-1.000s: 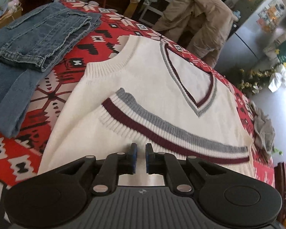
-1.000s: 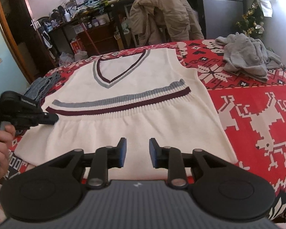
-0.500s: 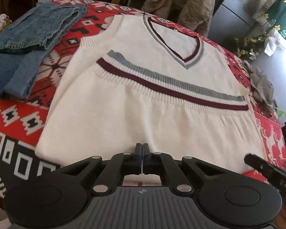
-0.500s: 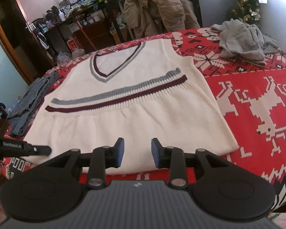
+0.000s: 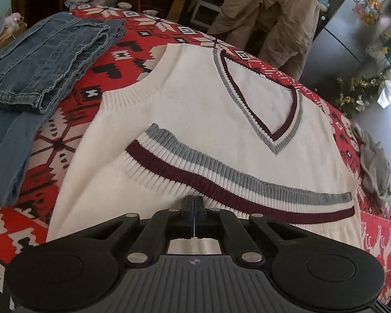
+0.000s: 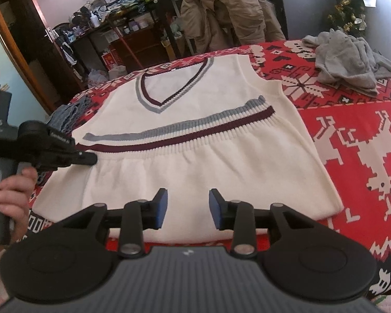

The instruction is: Fold clothes

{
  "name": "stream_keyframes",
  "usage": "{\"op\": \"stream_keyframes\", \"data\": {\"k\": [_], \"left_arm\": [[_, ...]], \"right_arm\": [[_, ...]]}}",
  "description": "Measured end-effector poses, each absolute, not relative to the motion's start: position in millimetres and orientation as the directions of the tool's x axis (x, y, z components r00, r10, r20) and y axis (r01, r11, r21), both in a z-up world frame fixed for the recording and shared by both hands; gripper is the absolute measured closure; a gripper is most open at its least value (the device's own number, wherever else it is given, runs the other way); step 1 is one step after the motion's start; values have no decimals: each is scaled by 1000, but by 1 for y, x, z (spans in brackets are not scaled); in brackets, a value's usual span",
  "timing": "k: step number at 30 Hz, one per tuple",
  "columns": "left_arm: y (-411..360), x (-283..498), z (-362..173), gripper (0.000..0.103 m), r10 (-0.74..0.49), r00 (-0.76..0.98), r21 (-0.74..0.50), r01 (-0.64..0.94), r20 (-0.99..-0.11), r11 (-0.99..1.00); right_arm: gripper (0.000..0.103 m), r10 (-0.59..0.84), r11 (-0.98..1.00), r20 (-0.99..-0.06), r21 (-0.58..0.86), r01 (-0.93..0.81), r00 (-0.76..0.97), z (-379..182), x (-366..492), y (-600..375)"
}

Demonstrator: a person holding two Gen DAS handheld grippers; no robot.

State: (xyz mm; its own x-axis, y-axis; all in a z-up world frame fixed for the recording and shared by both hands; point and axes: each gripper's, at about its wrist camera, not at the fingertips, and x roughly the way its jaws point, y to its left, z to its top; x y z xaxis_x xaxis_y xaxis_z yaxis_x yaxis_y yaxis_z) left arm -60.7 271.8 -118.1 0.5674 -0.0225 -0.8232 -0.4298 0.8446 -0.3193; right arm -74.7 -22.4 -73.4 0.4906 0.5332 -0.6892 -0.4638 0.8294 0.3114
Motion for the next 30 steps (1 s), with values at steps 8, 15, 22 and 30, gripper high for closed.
{"op": "stream_keyframes", "data": {"k": [8,15,22,30], "left_arm": [[260,-97,-109,101,-88,554,-353,-392,-828,850],[254,-110,-114,101,-115,539,-365,-383,-834,849],[248,-122,-119,101,-142,525,-378,-374,-839,847],[254,-115,-119,100,-154,543,-407,-383,-825,830]], "right_arm": [[86,522,826,-712,286,-486,469,-75,-76,-16],[96,560,751,-720,233,-618,409,-80,-103,19],[96,544,739,-738,198,-644,399,-89,-93,55],[96,565,750,-720,244,-615,404,-95,-41,83]]}}
